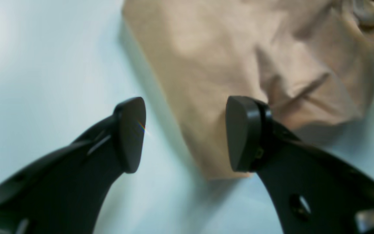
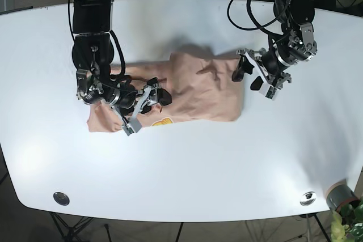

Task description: Fold the T-shirt properly

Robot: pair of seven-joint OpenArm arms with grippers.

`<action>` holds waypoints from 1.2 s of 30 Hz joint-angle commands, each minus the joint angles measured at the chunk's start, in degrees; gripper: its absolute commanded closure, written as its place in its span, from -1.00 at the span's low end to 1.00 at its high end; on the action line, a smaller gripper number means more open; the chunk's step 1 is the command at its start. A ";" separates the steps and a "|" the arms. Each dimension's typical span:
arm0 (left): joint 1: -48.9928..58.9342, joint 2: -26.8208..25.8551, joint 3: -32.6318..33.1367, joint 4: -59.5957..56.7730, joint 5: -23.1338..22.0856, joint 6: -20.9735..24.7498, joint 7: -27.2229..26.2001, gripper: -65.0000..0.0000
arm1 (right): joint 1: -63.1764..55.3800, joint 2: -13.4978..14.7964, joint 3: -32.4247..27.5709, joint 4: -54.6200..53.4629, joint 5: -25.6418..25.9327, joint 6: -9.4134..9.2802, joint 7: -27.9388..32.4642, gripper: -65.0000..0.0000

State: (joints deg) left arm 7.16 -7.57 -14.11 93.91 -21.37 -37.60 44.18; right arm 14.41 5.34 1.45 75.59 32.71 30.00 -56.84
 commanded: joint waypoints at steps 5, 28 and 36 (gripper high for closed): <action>-1.05 -0.65 2.72 -4.02 0.13 -0.24 -3.08 -0.06 | 3.65 0.33 0.08 -3.55 1.71 1.08 2.82 -0.65; -0.78 -1.88 2.72 -5.69 0.05 -0.24 -5.81 0.21 | 3.83 -0.99 -0.18 -7.77 12.87 1.08 0.80 -0.58; -0.78 -1.88 2.72 -3.67 0.05 -0.24 -5.72 0.21 | 3.92 -1.26 -3.87 -10.32 12.87 0.73 4.14 0.02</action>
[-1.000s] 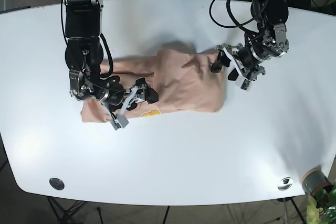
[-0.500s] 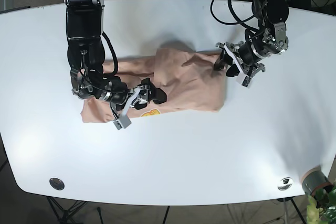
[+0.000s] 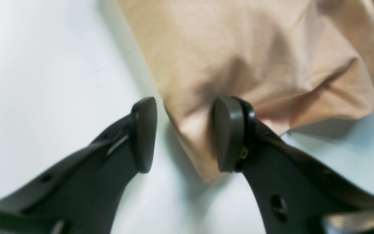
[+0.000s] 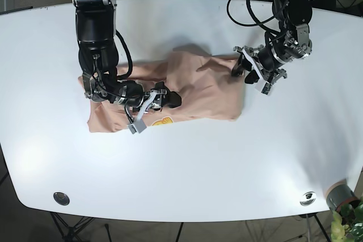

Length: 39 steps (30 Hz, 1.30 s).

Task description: Fold the T-shirt properly

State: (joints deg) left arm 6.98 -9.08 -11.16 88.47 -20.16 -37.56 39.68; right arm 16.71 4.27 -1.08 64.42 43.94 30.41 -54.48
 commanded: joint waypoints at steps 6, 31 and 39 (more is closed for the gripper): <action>-0.61 -0.37 -0.23 2.04 -1.16 -0.29 -1.22 0.21 | 1.80 -0.19 -4.32 1.12 1.73 0.14 4.59 0.87; 0.09 -1.60 -0.23 2.13 -1.16 -0.29 -1.13 0.21 | 6.89 2.36 -2.83 1.55 -0.91 -5.23 0.54 0.65; -0.17 -1.60 0.04 2.13 -1.16 -0.29 -1.13 0.21 | 7.16 2.89 2.18 3.49 -3.46 -5.23 0.63 -0.31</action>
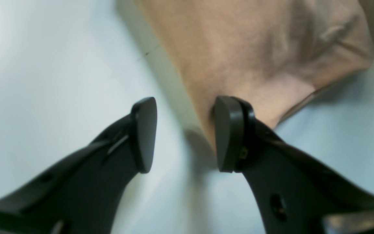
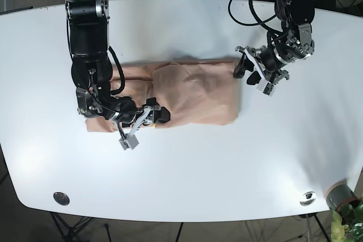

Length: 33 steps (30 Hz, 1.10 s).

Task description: Fold the T-shirt properly

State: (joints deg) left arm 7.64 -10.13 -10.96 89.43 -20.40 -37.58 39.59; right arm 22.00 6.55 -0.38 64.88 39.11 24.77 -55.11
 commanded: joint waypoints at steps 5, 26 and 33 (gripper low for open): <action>-1.35 -0.46 -0.16 2.66 -0.92 -0.26 -1.04 0.21 | -1.38 2.46 5.44 11.65 1.46 0.41 1.18 -0.37; -11.29 3.76 2.21 4.86 -0.39 0.18 4.76 -0.18 | -7.71 11.26 31.20 7.95 1.37 1.47 -3.04 -0.38; -12.34 4.02 2.30 -0.94 -0.48 0.18 4.67 -0.17 | -7.71 11.17 31.90 1.10 0.84 7.36 -2.95 -0.38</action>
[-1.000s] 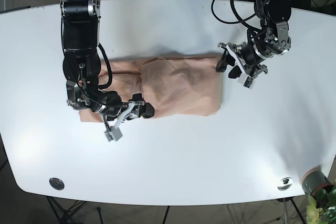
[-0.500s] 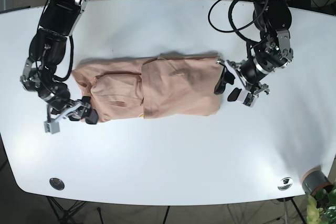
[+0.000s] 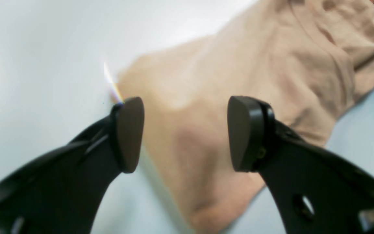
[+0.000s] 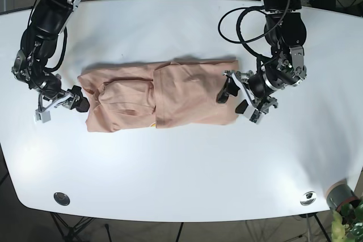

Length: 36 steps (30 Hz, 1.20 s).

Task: Fold the T-shirt properly
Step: 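Grasp the shirt end with the right gripper and the fold with the left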

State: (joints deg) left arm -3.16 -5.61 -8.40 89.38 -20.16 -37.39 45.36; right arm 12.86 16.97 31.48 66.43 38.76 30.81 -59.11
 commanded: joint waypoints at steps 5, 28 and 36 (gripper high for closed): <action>-1.72 -0.50 -0.26 -4.42 -0.72 -0.28 -1.19 -0.17 | 1.33 0.04 -0.23 -2.74 1.28 1.59 2.28 -0.38; -1.63 -2.17 -0.26 -10.57 -0.72 -0.37 -1.19 -0.16 | 1.33 -5.32 -5.33 -2.83 1.19 1.50 2.72 -0.35; -1.63 -2.17 -0.26 -10.48 -0.72 -0.37 -1.19 -0.16 | 1.33 -5.76 -8.41 -2.74 1.19 0.97 5.53 0.22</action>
State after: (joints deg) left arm -3.84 -7.46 -8.58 78.06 -20.18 -37.41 44.58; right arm 13.26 10.46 23.00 62.94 39.20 31.48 -54.68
